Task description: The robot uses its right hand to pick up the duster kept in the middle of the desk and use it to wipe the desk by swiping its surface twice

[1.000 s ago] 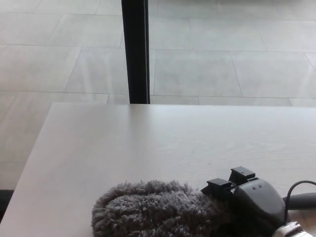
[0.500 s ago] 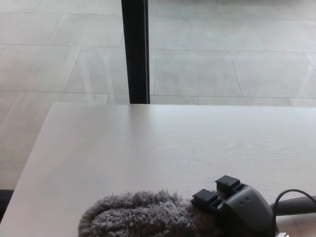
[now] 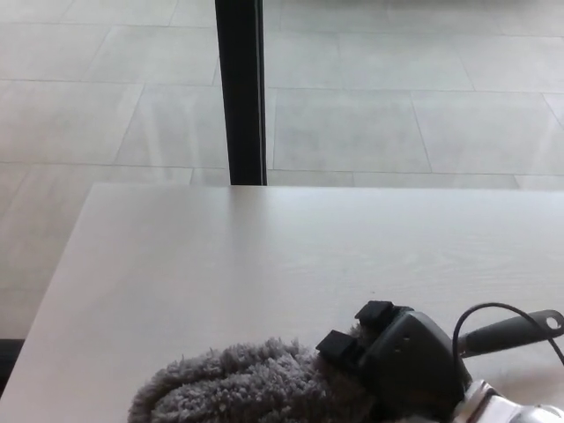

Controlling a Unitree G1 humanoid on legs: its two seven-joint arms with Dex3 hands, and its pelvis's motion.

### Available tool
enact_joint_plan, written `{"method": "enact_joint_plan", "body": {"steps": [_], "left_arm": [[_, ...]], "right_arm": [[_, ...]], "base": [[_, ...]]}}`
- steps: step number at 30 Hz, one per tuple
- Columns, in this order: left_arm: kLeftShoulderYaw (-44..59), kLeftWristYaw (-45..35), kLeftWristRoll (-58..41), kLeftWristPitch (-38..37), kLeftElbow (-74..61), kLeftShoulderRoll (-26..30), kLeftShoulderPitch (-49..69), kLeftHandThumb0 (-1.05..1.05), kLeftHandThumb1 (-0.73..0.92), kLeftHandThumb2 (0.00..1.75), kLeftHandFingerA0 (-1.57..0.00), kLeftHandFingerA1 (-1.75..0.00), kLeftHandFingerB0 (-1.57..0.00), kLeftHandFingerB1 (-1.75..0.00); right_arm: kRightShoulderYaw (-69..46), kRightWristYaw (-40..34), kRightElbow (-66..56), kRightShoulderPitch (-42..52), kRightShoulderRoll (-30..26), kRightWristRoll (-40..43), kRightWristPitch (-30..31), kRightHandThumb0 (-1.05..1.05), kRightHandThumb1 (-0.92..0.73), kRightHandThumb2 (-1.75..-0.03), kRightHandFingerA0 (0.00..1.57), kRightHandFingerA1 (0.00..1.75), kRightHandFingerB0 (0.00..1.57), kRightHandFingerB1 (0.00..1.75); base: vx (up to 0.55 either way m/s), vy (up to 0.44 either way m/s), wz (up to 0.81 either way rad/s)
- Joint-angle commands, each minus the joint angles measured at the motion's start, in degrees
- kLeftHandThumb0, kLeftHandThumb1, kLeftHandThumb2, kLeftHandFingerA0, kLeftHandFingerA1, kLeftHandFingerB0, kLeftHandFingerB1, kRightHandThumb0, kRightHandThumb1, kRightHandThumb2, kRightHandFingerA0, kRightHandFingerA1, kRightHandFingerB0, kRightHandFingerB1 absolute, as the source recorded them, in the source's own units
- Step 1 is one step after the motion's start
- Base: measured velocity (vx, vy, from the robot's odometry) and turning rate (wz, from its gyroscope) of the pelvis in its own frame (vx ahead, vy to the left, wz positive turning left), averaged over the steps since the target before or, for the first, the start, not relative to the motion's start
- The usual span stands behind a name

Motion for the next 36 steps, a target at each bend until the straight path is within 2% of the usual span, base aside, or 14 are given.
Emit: {"method": "enact_joint_plan", "body": {"steps": [1, 2, 3, 9, 12, 15, 21, 22, 23, 26, 28, 33, 34, 36], "left_arm": [[-1.0, -0.7, 0.7, -2.0, 0.8, 1.3, -0.2, -0.49, 0.61, 0.58, -0.84, -0.77, -0.76, -0.54], [-0.9, -1.2, 0.4, -2.2, 0.6, 1.2, 0.0, -0.49, 0.62, 0.59, -0.8, -0.72, -0.72, -0.53], [-0.5, -1.5, -0.2, -2.0, 0.6, 1.0, 0.0, -0.49, 0.61, 0.58, -0.8, -0.69, -0.71, -0.53], [0.1, -1.6, -0.8, -1.9, 1.1, 0.4, 0.4, -0.48, 0.61, 0.58, -0.79, -0.68, -0.7, -0.52], [-0.1, -1.3, -0.7, -2.0, 0.7, 0.4, 1.1, -0.48, 0.6, 0.58, -0.75, -0.65, -0.7, -0.52], [-0.1, -0.9, -0.7, -1.8, 0.9, -0.3, 1.1, -0.47, 0.6, 0.58, -0.75, -0.6, -0.7, -0.51], [0.2, -0.9, -1.1, -1.6, 1.2, -0.8, 1.4, -0.47, 0.59, 0.58, -0.78, -0.66, -0.72, -0.53], [0.2, -1.2, -1.1, -2.0, 1.0, -0.8, 1.7, -0.49, 0.6, 0.58, -0.76, -0.63, -0.71, -0.51], [0.1, -1.2, -0.9, -2.2, 0.9, -0.8, 1.8, -0.49, 0.6, 0.58, -0.76, -0.63, -0.71, -0.51], [0.9, -1.8, -1.8, -2.3, 0.6, -1.0, 2.8, -0.46, 0.6, 0.58, -0.72, -0.6, -0.71, -0.53], [1.1, -1.5, -1.9, -2.1, 1.2, -1.1, 2.9, -0.46, 0.58, 0.58, -0.77, -0.65, -0.72, -0.52], [1.1, -1.7, -1.8, -2.2, 0.9, -1.3, 3.5, -0.48, 0.59, 0.58, -0.76, -0.61, -0.73, -0.52], [1.0, -1.6, -1.7, -2.3, 0.8, -1.4, 3.7, -0.47, 0.59, 0.58, -0.74, -0.59, -0.73, -0.53], [1.6, -1.9, -2.2, -2.6, 0.8, -1.5, 4.1, -0.47, 0.59, 0.58, -0.75, -0.62, -0.74, -0.55]], "right_arm": [[-3.7, 7.3, 8.9, -0.7, 5.0, -0.7, 11.0, -0.34, -0.53, -0.6, 0.98, 1.75, 0.92, 1.02], [-4.4, 8.7, 10.2, -1.1, 5.5, -0.4, 12.6, -0.31, -0.52, -0.68, 0.99, 1.75, 0.83, 1.39], [-6.6, 14.2, 12.9, -2.4, 5.8, 2.0, 14.2, -0.28, -0.54, -0.64, 0.97, 1.75, 0.9, 1.13], [-12.6, 17.9, 17.9, -3.1, 4.3, 5.3, 17.6, -0.35, -0.51, -0.58, 0.89, 1.71, 0.86, 0.73], [-14.0, 17.7, 19.5, -1.6, 2.1, 5.4, 19.4, -0.38, -0.53, -0.59, 0.89, 1.69, 0.86, 0.72], [-16.3, 19.2, 21.4, 0.5, -1.1, 5.9, 21.1, -0.33, -0.54, -0.56, 0.85, 1.72, 0.87, 0.92], [-22.1, 22.0, 23.5, 3.7, -6.0, 9.1, 24.9, -0.37, -0.57, -0.59, 0.81, 1.69, 0.8, 0.84], [-22.9, 21.1, 24.0, 4.5, -7.5, 9.1, 26.4, -0.37, -0.54, -0.59, 0.84, 1.62, 0.65, 0.62], [-23.3, 20.0, 24.0, 5.1, -8.2, 9.1, 26.7, -0.37, -0.54, -0.59, 0.84, 1.62, 0.65, 0.62], [-27.4, 24.2, 25.0, 5.7, -9.5, 12.0, 30.2, -0.42, -0.59, -0.57, 0.79, 1.69, 0.75, 0.93], [-33.0, 25.5, 24.9, 6.3, -11.8, 16.9, 29.6, -0.42, -0.53, -0.59, 0.8, 1.61, 0.77, 0.68], [-41.2, 26.5, 23.7, 7.8, -16.2, 20.9, 27.0, -0.46, -0.57, -0.62, 0.77, 1.58, 0.84, 0.54], [-42.2, 26.6, 23.4, 7.9, -16.4, 21.1, 26.8, -0.35, -0.61, -0.55, 0.71, 1.63, 0.79, 0.63], [-42.9, 27.4, 23.0, 8.4, -18.4, 20.5, 26.2, -0.44, -0.51, -0.58, 0.78, 1.45, 0.87, 0.55]], "base": [[0.0, 0.0, 0.0], [0.0, 0.0, 0.0], [0.0, 0.0, 0.0], [0.0, 0.0, 0.0], [0.0, 0.0, 0.0], [0.0, 0.0, 0.0], [0.0, 0.0, 0.0], [0.0, 0.0, 0.0], [0.0, 0.0, 0.0], [0.0, 0.0, 0.0], [0.0, 0.0, 0.0], [0.0, 0.0, 0.0], [0.0, 0.0, 0.0], [0.0, 0.0, 0.0]]}}
